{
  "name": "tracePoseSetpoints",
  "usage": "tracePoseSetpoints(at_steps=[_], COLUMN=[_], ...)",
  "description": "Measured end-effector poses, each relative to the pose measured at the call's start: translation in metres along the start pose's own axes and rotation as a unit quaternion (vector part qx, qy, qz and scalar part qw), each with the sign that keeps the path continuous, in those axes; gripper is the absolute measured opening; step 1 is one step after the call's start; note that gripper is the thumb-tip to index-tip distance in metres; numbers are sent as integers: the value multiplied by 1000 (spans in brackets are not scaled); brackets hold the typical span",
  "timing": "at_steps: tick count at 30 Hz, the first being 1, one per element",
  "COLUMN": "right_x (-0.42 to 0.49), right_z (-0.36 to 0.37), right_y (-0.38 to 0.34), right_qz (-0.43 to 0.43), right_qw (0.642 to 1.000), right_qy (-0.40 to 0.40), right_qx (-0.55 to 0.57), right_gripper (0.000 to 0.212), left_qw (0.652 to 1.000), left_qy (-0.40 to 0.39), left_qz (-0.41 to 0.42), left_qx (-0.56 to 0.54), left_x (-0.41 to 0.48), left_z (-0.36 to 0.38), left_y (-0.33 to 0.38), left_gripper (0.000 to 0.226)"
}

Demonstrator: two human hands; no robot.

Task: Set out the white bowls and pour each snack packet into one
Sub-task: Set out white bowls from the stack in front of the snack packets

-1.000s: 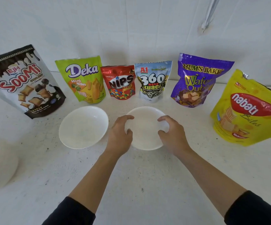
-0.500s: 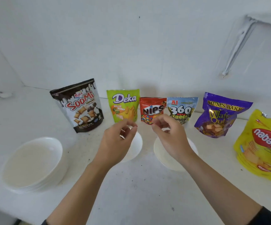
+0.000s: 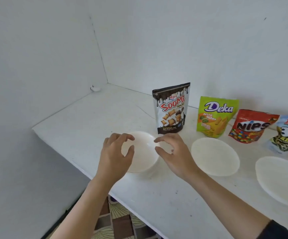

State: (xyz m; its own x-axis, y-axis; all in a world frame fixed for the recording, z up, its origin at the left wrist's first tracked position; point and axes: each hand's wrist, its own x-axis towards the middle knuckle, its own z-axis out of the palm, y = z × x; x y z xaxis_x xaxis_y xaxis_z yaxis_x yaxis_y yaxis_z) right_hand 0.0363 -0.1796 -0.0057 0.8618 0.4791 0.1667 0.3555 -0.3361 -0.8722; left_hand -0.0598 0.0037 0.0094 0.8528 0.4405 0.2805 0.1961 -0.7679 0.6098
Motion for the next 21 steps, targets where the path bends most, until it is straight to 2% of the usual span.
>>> tracePoseSetpoints(at_steps=[3,8,11,21], right_x=[6,15,20,24], right_z=[24,40,42,42], right_y=[3,11,18,23], right_qz=[20,75,87,83], right_qw=[999,994,990,990], right_qy=[-7,-29,-21,-28], right_qx=[-33,-79,-108,-114], right_gripper=[22,39,47,39], left_qw=[999,990,988,986], left_qy=[-17,-125,-130,-140], left_qz=[-14,-70,-80,-92], left_qx=[50,19,-8,1], left_x=[4,7,9,21], left_z=[-3,-3,-1,2], left_y=[-31,-54,-60,-59], left_gripper=[27,37,38,33])
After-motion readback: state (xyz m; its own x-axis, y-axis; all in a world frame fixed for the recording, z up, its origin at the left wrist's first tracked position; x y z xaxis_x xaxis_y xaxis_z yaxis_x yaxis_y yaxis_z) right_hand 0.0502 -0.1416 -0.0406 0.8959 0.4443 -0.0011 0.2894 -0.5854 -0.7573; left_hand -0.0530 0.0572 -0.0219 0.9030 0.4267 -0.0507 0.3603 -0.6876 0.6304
